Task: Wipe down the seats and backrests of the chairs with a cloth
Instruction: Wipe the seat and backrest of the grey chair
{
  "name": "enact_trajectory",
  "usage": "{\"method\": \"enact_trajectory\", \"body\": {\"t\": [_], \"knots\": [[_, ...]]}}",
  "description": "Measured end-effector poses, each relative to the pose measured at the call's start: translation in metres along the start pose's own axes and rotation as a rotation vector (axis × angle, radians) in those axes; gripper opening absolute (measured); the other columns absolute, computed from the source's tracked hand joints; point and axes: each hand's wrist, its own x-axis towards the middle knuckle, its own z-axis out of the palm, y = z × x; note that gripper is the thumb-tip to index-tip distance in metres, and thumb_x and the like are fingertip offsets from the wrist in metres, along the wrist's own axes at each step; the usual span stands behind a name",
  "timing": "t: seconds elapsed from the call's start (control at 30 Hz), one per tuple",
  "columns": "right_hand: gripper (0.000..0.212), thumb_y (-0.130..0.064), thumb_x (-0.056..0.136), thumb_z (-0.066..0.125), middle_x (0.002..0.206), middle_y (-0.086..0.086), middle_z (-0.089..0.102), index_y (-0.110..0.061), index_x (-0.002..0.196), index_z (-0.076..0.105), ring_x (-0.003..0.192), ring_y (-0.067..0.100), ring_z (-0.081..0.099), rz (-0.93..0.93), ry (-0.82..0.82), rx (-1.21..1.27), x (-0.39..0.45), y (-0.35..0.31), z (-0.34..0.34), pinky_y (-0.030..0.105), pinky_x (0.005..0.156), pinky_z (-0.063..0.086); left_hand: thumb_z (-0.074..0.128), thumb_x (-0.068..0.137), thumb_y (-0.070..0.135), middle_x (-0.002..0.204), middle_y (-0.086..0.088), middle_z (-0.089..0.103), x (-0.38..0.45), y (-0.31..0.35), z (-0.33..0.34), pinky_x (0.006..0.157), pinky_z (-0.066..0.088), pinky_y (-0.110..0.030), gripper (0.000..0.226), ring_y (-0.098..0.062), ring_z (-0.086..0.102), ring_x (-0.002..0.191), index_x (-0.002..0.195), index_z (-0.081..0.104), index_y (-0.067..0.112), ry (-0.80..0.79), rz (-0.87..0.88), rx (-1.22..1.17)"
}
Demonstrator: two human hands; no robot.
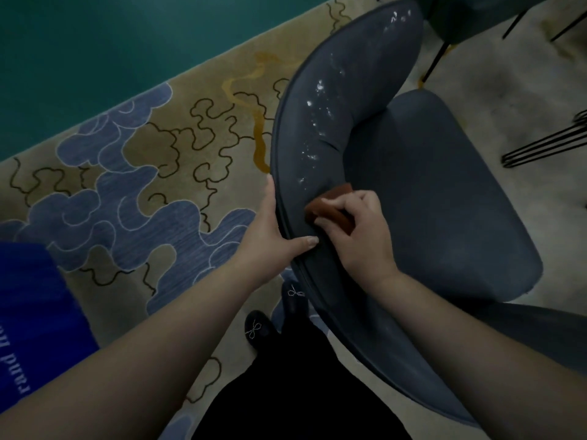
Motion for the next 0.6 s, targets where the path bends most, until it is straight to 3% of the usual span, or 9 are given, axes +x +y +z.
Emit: {"method": "enact_trajectory", "body": {"t": [0.1, 0.27, 0.33, 0.43, 0.53, 0.6], "knots": [[0.022, -0.033, 0.077, 0.075, 0.107, -0.006, 0.044, -0.027, 0.095, 0.065, 0.094, 0.003, 0.051, -0.048, -0.005, -0.012, 0.017, -0.004, 0.003, 0.017, 0.087, 0.045, 0.080, 0.075, 0.011, 0.106, 0.052, 0.044, 0.005, 0.000, -0.005, 0.082, 0.053, -0.018, 0.118, 0.010, 0.053, 0.110, 0.150, -0.004, 0.044, -0.021, -0.034, -0.045], [0.024, -0.034, 0.078, 0.073, 0.110, 0.001, 0.045, -0.021, 0.097, 0.065, 0.099, 0.015, 0.053, -0.074, 0.067, -0.038, 0.051, -0.015, 0.017, 0.032, 0.089, 0.050, 0.082, 0.074, 0.014, 0.124, 0.036, 0.042, 0.009, 0.009, -0.016, 0.082, 0.054, -0.019, 0.116, 0.013, 0.055, 0.104, 0.151, 0.000, 0.042, -0.045, -0.037, -0.016], [0.025, -0.041, 0.078, 0.067, 0.110, -0.002, 0.044, -0.028, 0.098, 0.063, 0.099, 0.017, 0.053, -0.099, 0.062, -0.046, 0.033, -0.009, 0.014, 0.037, 0.087, 0.051, 0.082, 0.073, 0.013, 0.116, 0.048, 0.041, 0.011, 0.013, -0.020, 0.078, 0.052, -0.014, 0.115, 0.010, 0.056, 0.104, 0.150, 0.002, 0.045, -0.063, -0.043, 0.009], [0.026, -0.043, 0.078, 0.064, 0.111, 0.000, 0.045, -0.032, 0.102, 0.064, 0.100, 0.020, 0.053, -0.182, -0.002, -0.054, 0.021, -0.005, 0.008, 0.039, 0.086, 0.051, 0.083, 0.072, 0.012, 0.100, 0.060, 0.040, 0.012, 0.015, -0.022, 0.069, 0.047, -0.005, 0.117, 0.020, 0.055, 0.096, 0.147, 0.001, 0.050, -0.062, -0.054, 0.040], [0.025, -0.035, 0.079, 0.068, 0.110, 0.008, 0.048, -0.026, 0.102, 0.071, 0.102, 0.026, 0.052, -0.196, 0.005, -0.073, 0.058, -0.015, 0.012, 0.043, 0.087, 0.049, 0.084, 0.071, 0.012, 0.102, 0.054, 0.043, 0.013, 0.014, -0.021, 0.071, 0.051, -0.010, 0.119, 0.011, 0.057, 0.101, 0.150, 0.001, 0.044, -0.043, -0.078, 0.035], [0.023, -0.031, 0.080, 0.073, 0.111, 0.009, 0.049, -0.025, 0.102, 0.072, 0.104, 0.027, 0.052, -0.162, 0.045, -0.096, 0.085, -0.020, 0.020, 0.044, 0.088, 0.048, 0.085, 0.070, 0.016, 0.114, 0.046, 0.040, 0.013, 0.017, -0.021, 0.082, 0.055, -0.022, 0.121, -0.002, 0.056, 0.111, 0.150, -0.001, 0.044, -0.039, -0.075, 0.061]]}}
